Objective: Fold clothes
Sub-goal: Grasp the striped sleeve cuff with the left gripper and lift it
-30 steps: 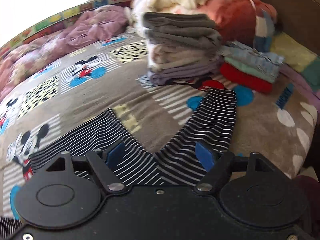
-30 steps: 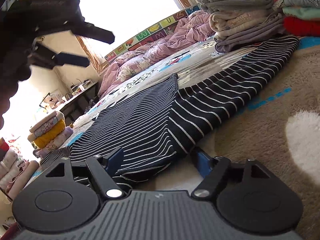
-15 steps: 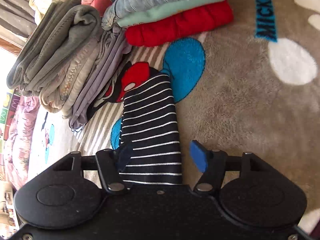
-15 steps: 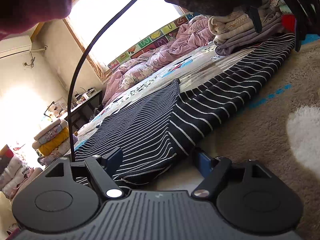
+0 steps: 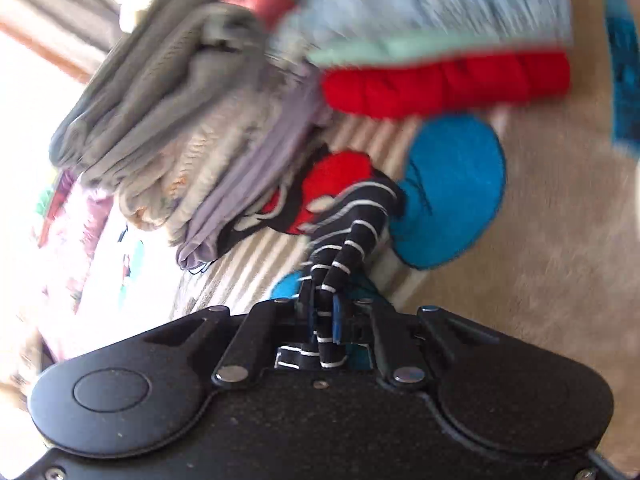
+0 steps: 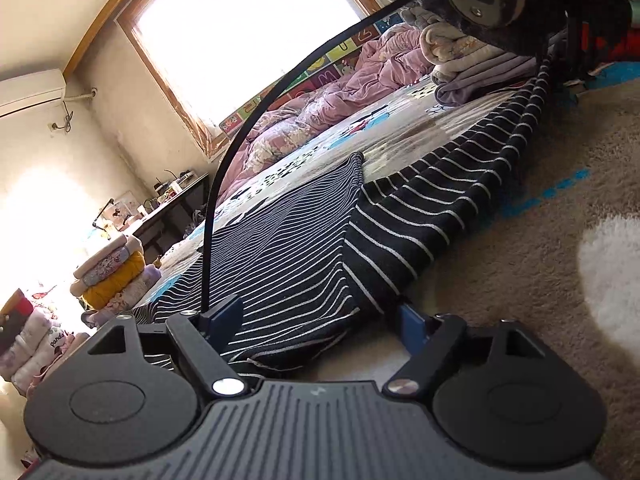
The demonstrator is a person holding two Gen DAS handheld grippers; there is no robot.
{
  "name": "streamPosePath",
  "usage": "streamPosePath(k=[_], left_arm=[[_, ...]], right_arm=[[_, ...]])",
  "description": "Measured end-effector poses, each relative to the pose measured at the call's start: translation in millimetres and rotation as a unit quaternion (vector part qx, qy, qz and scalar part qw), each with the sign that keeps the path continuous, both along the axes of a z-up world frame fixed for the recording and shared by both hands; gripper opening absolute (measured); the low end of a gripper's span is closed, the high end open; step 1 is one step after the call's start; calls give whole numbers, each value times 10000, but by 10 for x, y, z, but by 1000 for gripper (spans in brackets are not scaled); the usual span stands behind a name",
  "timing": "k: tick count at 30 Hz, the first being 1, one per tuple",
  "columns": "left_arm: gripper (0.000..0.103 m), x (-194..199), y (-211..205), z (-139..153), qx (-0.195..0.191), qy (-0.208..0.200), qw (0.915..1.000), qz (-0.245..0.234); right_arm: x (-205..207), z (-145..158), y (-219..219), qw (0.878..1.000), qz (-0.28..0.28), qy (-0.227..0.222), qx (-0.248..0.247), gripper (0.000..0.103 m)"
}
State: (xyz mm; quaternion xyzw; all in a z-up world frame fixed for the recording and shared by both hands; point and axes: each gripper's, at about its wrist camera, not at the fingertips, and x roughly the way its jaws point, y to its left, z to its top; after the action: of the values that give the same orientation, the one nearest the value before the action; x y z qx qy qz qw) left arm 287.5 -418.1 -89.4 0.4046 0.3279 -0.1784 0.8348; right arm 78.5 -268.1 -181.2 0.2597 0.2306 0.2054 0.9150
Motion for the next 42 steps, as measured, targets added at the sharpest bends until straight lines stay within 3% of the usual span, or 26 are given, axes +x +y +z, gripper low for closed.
streamPosePath(k=[4, 9, 14, 18, 26, 31, 36, 42], left_arm=[[7, -77, 547, 743, -1186, -161, 9925, 239], [7, -309, 1485, 1505, -2298, -541, 9697, 624], [7, -507, 2364, 1870, -2953, -748, 9471, 1008], [7, -667, 2911, 1971, -3313, -772, 9319, 1258], [7, -1125, 3920, 1706, -3801, -783, 9037, 1808], [7, -1333, 4531, 1425, -4234, -729, 8717, 2358], [7, -1369, 4907, 1053, -4318, -599, 8610, 2620], [7, -1430, 5185, 666, -4495, -430, 8418, 2957]], right_arm=[[-11, 24, 49, 9997, 7, -11, -236, 79], [-31, 51, 78, 9986, -19, 4, -526, 70], [-81, 83, 177, 9946, -12, -127, -1028, 67], [-156, 140, 294, 9866, -8, -318, -1599, 65], [-191, 216, 212, 9833, -255, -323, -1775, 64], [-221, 204, 290, 9763, -137, -352, -2130, 64], [-228, 210, 320, 9735, -119, -349, -2256, 64], [-261, 251, 309, 9703, -56, -343, -2394, 64]])
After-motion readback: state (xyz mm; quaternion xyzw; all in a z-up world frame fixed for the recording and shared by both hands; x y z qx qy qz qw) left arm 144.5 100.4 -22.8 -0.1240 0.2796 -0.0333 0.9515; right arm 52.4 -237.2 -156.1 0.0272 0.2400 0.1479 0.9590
